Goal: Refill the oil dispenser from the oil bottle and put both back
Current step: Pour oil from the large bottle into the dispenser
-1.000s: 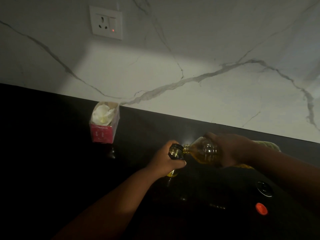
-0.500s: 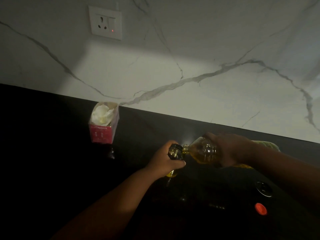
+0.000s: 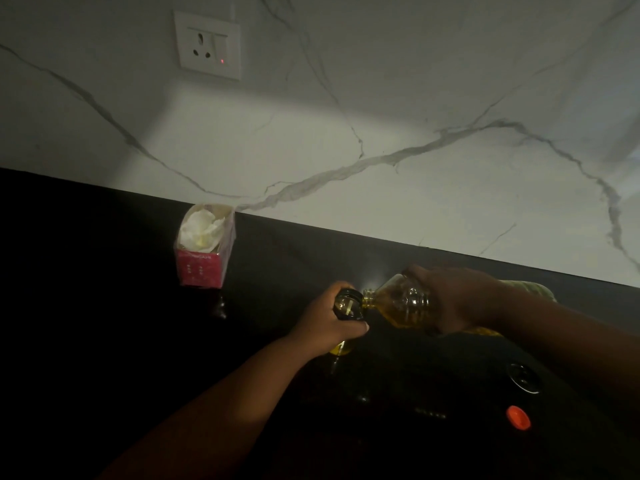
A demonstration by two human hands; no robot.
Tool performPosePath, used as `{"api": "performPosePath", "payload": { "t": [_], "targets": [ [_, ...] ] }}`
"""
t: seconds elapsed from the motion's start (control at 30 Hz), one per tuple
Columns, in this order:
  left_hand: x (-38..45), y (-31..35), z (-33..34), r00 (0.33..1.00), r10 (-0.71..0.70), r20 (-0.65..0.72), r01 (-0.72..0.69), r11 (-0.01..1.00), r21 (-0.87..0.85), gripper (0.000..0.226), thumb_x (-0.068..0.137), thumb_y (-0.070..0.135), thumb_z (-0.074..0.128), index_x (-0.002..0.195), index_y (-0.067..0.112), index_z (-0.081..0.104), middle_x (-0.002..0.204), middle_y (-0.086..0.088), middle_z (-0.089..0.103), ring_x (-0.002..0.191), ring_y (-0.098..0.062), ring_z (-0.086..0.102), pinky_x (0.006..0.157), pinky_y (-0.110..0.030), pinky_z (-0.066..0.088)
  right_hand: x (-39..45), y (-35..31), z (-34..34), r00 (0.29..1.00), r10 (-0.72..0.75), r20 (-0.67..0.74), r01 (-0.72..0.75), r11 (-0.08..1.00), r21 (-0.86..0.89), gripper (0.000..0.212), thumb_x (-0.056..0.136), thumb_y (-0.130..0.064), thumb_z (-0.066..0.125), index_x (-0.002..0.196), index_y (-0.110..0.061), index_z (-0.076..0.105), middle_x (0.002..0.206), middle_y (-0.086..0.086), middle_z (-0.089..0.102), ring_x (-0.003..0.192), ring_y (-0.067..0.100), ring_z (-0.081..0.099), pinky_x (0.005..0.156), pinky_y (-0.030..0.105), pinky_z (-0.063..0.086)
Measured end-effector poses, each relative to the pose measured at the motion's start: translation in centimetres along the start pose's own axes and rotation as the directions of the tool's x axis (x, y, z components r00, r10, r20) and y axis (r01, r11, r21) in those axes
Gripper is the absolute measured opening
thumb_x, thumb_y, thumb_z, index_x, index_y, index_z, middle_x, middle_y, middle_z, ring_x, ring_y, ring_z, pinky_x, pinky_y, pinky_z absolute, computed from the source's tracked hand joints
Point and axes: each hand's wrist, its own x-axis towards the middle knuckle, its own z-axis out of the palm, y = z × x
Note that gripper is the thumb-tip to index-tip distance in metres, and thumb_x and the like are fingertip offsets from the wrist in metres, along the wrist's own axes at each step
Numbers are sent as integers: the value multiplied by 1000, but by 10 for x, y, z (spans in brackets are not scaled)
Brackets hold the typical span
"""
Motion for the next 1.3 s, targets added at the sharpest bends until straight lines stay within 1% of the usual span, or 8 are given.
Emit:
{"api": "performPosePath", "payload": {
  "t": [0.13,0.37,0.63,0.73,0.87,0.97,1.07,1.3],
  "targets": [
    [0,2,0,1000,-1,1,1,1000,2,55,71,18,83,107,46,50,108,4,63,100,-16,64,92,-42,55,1,-1,-2,1000,-3,0,3,1000,-18,91,61,-46,81,135,-28,30,114,-2,62,98,16,62,71,20,37],
    [-2,2,0,1000,3,-9,-3,1000,-2,54,73,18,82,106,45,50,106,5,63,99,-16,64,90,-42,55,-1,-3,-3,1000,4,12,-4,1000,-12,91,63,-44,81,136,-26,29,116,-1,61,99,16,61,71,20,35],
    [-2,2,0,1000,-1,-10,1,1000,-12,54,72,18,83,106,46,51,107,5,63,99,-16,65,91,-43,55,0,0,-1,1000,3,4,-3,1000,19,91,60,-46,81,134,-27,31,116,0,61,99,17,62,72,21,39],
    [-2,3,0,1000,-2,-11,2,1000,-12,56,73,17,83,110,44,51,108,5,63,100,-16,64,92,-45,55,0,0,-1,1000,2,14,-2,1000,22,93,60,-44,82,135,-26,30,116,2,62,100,19,62,75,24,45],
    [-2,3,0,1000,-3,-4,3,1000,-12,54,73,17,82,107,45,51,108,5,62,101,-17,63,92,-45,54,-1,-1,-2,1000,2,8,-2,1000,24,91,62,-43,82,135,-26,31,117,1,62,101,18,62,75,23,42],
    [-3,3,-1,1000,-2,-1,2,1000,-13,54,73,16,82,107,44,51,107,6,62,101,-16,63,92,-44,54,0,-1,-1,1000,1,6,-1,999,39,93,61,-44,82,136,-27,30,119,0,61,102,18,61,79,26,47],
    [-2,3,0,1000,-1,-3,1,1000,-16,55,73,16,82,110,42,51,106,6,62,99,-15,64,92,-44,55,-1,-1,-1,1000,10,4,-10,1000,10,95,62,-43,82,138,-26,28,120,1,60,103,18,61,75,23,42],
    [-1,2,0,1000,-6,-7,6,1000,-15,55,72,17,82,109,44,51,107,6,63,99,-16,64,92,-45,55,0,-1,0,1000,10,5,-10,1000,1,97,60,-44,82,138,-27,27,120,0,61,102,18,61,74,21,39]
  ]
}}
